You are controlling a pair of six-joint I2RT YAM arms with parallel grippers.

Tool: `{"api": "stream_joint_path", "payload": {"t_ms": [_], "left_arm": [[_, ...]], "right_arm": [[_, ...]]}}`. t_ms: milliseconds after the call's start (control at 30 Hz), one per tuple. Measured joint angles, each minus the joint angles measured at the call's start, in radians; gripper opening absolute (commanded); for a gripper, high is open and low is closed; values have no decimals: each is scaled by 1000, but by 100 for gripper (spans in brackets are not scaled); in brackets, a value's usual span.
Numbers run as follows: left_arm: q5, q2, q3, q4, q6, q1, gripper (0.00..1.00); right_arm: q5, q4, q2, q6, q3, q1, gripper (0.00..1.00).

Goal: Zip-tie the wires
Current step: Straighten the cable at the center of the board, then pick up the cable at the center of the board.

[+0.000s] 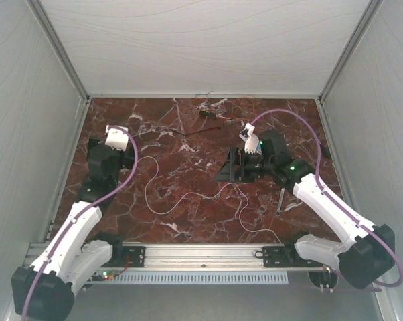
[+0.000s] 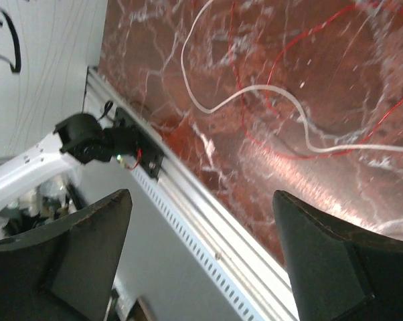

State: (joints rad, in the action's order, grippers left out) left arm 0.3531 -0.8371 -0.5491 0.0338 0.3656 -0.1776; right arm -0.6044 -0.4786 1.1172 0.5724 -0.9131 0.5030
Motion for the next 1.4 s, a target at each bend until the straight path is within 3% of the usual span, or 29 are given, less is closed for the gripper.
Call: {"api": "stream_joint_path", "payload": {"t_ms": [300, 500, 700, 1033, 1267, 1400], "left_arm": [[59, 96, 26, 99, -109, 0, 100], [105, 115, -13, 68, -277, 0, 100], [98, 105, -111, -3, -411, 0, 100], [11, 104, -137, -74, -449, 0, 100], [-54, 90, -138, -104, -449, 0, 100], [-81, 80, -141, -113, -448, 0, 100]], "right_arm": [[245, 191, 1, -18, -44, 1, 88], [433, 349, 57, -108, -105, 0, 98], [575, 452, 214, -228, -187, -67, 98], [593, 484, 546, -376, -349, -238, 98], [591, 502, 728, -501, -426, -235, 89], [602, 511, 797, -548, -441, -235, 74]]}}
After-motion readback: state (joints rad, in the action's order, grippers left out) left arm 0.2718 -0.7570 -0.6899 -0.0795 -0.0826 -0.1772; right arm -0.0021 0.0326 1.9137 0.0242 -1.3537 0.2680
